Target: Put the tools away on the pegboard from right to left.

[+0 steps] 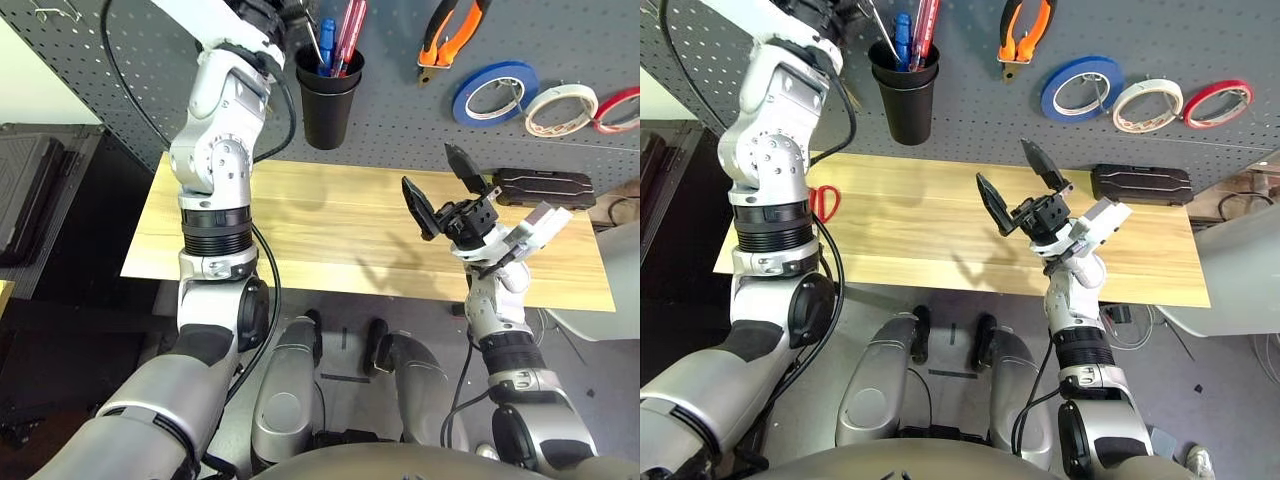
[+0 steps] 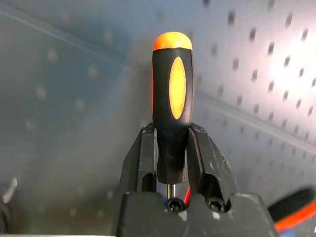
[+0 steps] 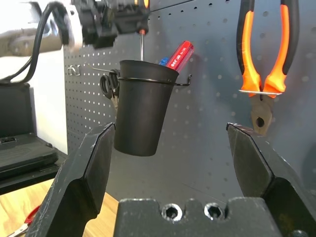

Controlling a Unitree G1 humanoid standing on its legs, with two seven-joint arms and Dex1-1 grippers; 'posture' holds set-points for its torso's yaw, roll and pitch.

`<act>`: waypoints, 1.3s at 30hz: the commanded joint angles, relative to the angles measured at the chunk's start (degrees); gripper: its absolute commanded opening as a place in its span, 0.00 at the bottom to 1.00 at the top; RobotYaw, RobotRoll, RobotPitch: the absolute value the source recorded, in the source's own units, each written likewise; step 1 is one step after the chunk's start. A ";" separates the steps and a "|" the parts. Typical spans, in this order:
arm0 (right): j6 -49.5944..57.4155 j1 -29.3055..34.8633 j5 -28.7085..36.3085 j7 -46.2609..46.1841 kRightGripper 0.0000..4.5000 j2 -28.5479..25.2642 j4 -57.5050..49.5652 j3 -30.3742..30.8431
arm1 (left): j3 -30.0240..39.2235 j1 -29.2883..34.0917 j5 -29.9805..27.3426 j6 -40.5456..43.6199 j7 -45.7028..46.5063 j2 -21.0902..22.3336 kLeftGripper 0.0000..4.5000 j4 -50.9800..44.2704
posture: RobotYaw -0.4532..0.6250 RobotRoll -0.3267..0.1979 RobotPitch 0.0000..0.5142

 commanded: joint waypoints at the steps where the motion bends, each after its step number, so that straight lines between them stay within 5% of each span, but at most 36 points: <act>1: -0.80 0.93 -0.75 -0.38 1.00 -0.32 -1.02 0.49 | -1.27 1.26 1.06 -0.30 -1.09 -0.21 0.32 -1.90 | 0.55 0.62 0.49; 9: 0.03 1.19 -1.65 -1.16 1.00 -0.73 -1.41 1.66 | 1.50 1.96 -0.29 2.94 2.31 0.56 0.99 -7.87 | 0.56 0.62 0.49; 18: 4.56 1.72 -5.54 -5.82 1.00 -1.32 -3.38 3.44 | 6.94 2.09 -3.97 14.72 7.35 7.01 1.00 -21.03 | 0.61 0.62 0.52; 28: 19.09 1.99 -14.50 -13.20 1.00 -5.11 -9.03 8.66 | 11.30 16.23 -9.94 27.78 12.18 9.57 1.00 -36.95 | 0.67 0.62 0.57; 39: 30.02 1.59 -28.71 -29.07 1.00 -4.43 -13.77 11.27 | 12.54 30.76 -8.86 26.47 12.12 9.01 1.00 -39.41 | 0.70 0.62 0.62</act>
